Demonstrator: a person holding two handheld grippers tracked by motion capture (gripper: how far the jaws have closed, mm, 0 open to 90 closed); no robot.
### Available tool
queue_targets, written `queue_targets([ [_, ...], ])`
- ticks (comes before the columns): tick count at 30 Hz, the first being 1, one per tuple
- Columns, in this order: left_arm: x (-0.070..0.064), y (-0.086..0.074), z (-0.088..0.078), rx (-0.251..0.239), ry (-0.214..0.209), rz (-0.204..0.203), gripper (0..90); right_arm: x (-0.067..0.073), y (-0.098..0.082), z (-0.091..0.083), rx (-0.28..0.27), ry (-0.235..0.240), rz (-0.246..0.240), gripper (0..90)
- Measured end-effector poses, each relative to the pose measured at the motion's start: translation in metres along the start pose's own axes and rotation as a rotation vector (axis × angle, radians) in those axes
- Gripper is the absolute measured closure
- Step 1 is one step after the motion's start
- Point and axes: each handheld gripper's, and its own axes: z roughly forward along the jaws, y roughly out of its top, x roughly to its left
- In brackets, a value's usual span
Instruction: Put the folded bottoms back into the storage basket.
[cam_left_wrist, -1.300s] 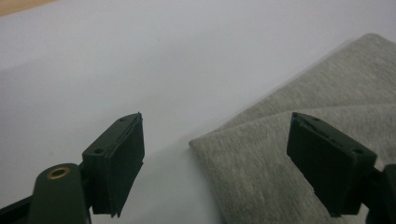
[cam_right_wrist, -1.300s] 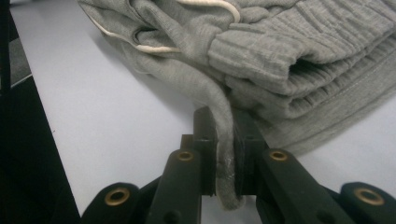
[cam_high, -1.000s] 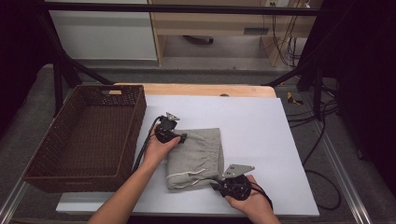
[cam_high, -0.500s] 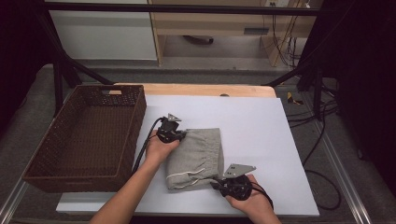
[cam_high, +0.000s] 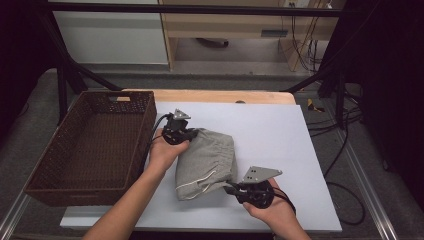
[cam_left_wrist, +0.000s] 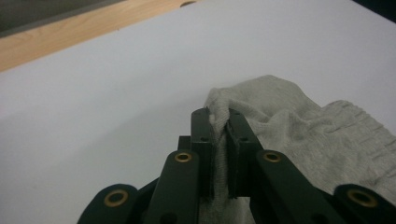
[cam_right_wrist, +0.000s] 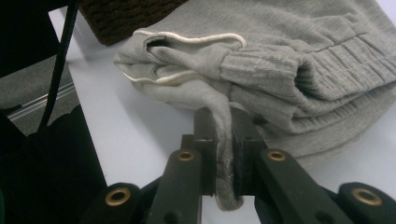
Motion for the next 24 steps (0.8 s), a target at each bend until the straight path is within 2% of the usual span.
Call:
queue_targets([
  [9,-0.011,0.012,-0.019,-0.034,-0.023,0.04,83.9,0.004,0.02,-0.004,0.005,-0.003,-0.044,83.4],
  [14,-0.018,0.016,-0.027,-0.047,-0.036,0.061,83.9,0.004,0.027,-0.003,0.007,0.001,-0.05,83.5],
  [24,-0.027,0.027,-0.042,-0.058,-0.032,0.112,83.9,0.007,0.035,0.0,0.004,0.014,-0.061,83.5],
])
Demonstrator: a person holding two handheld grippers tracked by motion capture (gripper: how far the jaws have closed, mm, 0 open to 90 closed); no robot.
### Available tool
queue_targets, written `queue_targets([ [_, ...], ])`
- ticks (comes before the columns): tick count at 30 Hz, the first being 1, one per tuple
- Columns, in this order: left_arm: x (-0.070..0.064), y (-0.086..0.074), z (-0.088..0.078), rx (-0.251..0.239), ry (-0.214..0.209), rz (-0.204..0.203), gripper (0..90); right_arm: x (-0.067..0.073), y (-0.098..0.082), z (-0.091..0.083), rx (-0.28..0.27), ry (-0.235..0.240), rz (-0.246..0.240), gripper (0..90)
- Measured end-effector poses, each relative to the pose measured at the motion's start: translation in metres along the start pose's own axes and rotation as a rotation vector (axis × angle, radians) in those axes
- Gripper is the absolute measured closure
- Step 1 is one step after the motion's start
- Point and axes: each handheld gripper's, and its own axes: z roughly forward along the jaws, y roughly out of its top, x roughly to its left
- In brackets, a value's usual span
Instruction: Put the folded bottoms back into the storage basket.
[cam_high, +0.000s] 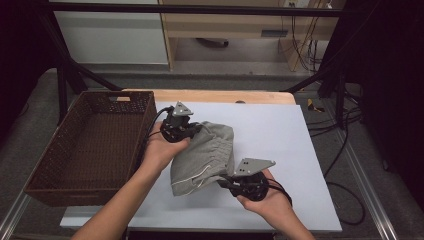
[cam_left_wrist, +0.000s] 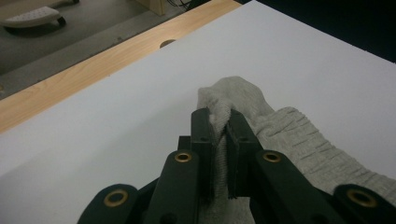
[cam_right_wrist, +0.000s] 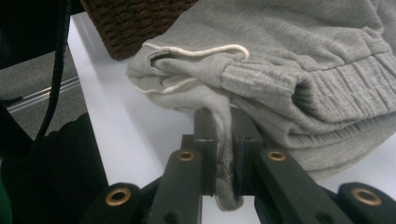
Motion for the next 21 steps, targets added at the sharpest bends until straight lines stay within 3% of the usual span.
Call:
queue_targets([
  [21,0.004,0.036,-0.042,-0.024,0.04,0.053,83.9,0.006,0.03,-0.003,-0.052,0.029,-0.018,83.6],
])
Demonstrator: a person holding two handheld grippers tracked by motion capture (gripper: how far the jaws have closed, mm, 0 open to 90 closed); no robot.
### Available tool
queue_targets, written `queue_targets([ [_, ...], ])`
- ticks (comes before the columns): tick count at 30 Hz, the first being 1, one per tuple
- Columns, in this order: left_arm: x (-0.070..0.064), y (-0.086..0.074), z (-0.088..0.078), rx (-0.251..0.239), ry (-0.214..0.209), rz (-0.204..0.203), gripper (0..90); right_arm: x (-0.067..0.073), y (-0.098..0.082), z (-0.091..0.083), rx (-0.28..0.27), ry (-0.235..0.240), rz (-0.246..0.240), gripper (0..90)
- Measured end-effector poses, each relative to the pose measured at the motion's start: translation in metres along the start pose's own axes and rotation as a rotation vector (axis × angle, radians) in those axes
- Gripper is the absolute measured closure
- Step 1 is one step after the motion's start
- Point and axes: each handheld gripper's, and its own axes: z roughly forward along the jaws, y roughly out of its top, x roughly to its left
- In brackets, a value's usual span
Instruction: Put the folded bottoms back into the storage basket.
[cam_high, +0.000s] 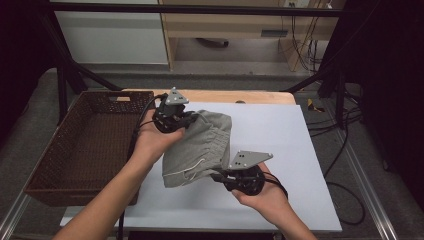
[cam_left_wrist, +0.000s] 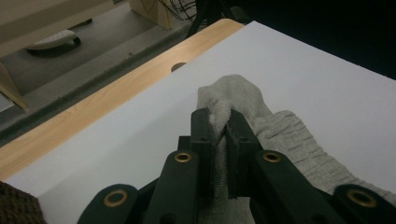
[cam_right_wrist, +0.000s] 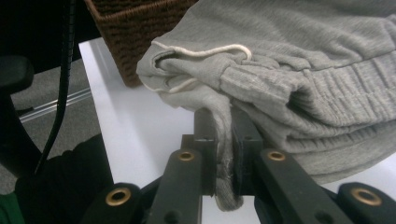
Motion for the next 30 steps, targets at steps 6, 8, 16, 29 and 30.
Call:
queue_targets([
  [6,0.01,0.013,-0.015,-0.016,0.027,0.008,83.9,0.0,0.015,0.004,-0.02,0.006,-0.014,83.6],
  [8,0.016,0.018,-0.021,-0.028,0.04,0.004,83.8,-0.001,0.021,0.005,-0.03,0.008,-0.011,83.6],
  [16,0.043,0.025,-0.042,-0.051,0.086,-0.015,83.9,-0.004,0.053,0.018,-0.057,0.023,-0.035,83.6],
  [29,0.069,0.013,-0.065,-0.063,0.143,-0.055,83.8,0.001,0.085,0.047,-0.044,0.056,-0.089,83.6],
  [30,0.071,0.012,-0.067,-0.058,0.146,-0.054,83.8,0.002,0.086,0.049,-0.044,0.06,-0.089,83.6],
])
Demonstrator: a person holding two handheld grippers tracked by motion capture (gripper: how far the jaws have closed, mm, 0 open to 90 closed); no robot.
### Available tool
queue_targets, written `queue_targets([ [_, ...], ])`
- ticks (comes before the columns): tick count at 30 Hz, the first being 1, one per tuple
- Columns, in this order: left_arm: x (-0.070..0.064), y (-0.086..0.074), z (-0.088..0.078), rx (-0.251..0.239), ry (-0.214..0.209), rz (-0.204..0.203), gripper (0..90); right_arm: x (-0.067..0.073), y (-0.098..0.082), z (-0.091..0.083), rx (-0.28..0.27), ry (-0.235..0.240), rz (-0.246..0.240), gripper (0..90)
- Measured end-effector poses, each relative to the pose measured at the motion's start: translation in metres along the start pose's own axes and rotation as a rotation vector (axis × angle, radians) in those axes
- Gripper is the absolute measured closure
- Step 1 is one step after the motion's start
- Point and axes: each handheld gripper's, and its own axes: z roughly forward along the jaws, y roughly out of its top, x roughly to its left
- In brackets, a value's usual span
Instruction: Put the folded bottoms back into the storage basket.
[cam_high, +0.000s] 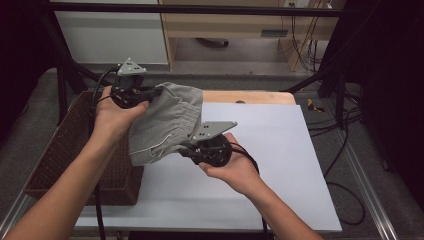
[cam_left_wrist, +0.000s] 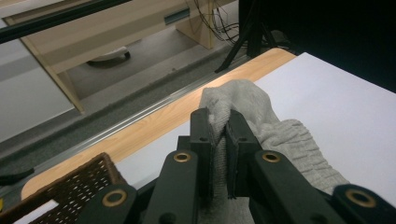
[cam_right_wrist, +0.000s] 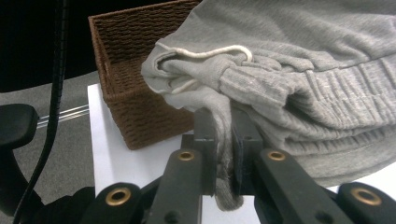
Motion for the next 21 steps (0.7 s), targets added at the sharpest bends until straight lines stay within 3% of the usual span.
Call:
queue_targets([
  [5,0.008,-0.003,-0.006,0.005,0.015,-0.009,83.8,0.002,0.004,0.013,0.007,0.012,-0.002,83.6],
  [9,0.011,-0.007,-0.006,0.03,0.031,0.013,83.8,0.002,0.009,0.023,0.012,0.027,-0.001,83.6],
  [21,0.034,-0.015,-0.018,0.011,0.064,-0.022,83.8,0.008,0.024,0.045,-0.01,0.044,0.012,83.7],
])
